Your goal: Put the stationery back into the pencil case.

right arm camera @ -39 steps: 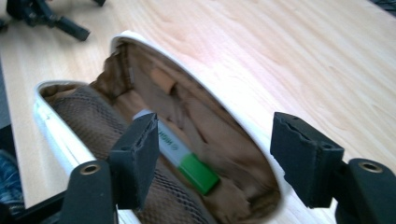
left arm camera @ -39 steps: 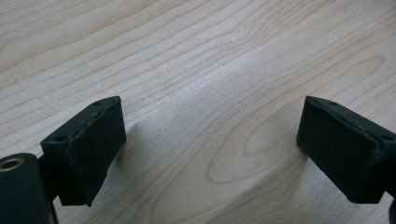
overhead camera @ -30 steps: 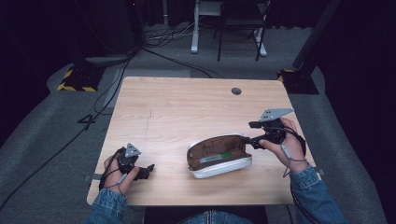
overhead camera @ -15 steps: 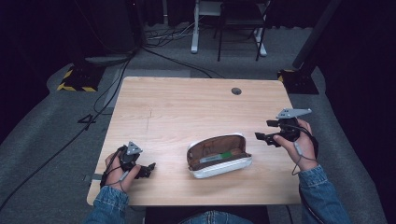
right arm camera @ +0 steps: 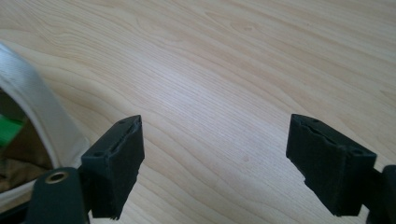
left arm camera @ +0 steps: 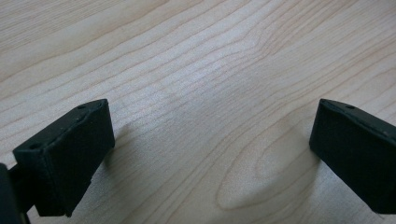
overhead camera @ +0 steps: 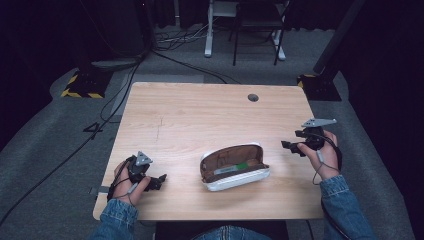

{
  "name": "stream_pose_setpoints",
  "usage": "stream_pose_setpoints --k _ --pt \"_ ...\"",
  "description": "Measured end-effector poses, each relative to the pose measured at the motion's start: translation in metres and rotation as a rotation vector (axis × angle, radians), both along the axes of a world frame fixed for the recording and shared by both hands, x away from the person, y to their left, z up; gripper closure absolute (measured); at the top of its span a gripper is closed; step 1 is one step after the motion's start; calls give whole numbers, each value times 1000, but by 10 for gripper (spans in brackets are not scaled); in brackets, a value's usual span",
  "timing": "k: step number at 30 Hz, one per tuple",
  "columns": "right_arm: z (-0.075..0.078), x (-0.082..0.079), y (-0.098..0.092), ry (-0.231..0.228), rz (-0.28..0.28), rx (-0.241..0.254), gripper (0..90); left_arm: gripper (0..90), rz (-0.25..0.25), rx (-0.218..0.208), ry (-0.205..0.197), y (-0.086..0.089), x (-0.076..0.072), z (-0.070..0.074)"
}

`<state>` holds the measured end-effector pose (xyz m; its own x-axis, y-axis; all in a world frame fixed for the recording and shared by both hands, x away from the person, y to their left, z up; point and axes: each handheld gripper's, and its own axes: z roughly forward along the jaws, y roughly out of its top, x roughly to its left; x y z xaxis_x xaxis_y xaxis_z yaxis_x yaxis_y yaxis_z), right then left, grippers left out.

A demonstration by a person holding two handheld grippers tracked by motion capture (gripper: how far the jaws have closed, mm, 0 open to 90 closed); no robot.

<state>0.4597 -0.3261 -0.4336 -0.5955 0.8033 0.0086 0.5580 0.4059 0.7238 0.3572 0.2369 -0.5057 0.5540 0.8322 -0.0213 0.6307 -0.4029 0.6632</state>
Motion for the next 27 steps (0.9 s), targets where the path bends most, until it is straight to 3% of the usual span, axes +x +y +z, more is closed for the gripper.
stream_pose_setpoints --k 12,27 --pt "-31 12 -9 27 -37 -18 191 1 -2 2 1 0 0 0" --pt "-59 19 -13 2 -67 -10 189 1 0 0 -1 0 0 0"
